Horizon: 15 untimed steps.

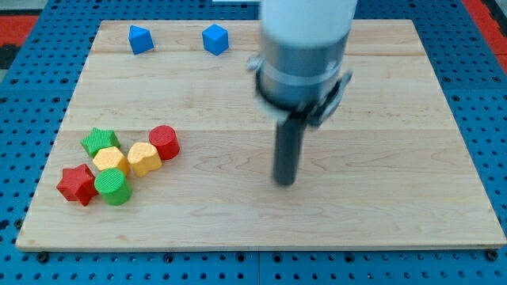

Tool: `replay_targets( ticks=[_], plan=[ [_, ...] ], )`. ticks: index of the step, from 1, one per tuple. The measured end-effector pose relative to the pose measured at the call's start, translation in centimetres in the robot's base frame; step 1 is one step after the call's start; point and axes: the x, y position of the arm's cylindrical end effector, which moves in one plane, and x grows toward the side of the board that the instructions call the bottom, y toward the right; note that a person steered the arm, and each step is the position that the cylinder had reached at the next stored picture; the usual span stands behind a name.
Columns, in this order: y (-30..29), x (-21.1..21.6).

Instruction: Move the red circle into the blue cube

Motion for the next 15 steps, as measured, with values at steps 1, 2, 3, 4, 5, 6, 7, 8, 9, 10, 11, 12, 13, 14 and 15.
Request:
replay_targets(
  ticks=[1, 2, 3, 4, 5, 6, 7, 8, 9, 10, 11, 12, 13, 14, 15],
  plan=[
    [-12.0, 5.6],
    [-18.9, 5.3],
    [-25.7, 4.8],
    [-30.4, 3.4],
    [-27.1, -0.6],
    [-25.7, -2.7],
    [-22.3, -5.2],
    [-17.7, -6.0],
    [-14.6, -6.7],
    [-11.2, -8.2],
    [-8.6, -11.2],
    [-3.6, -12.6],
    [0.2, -16.7],
    [2.0, -23.9],
    [3.2, -28.5]
  ],
)
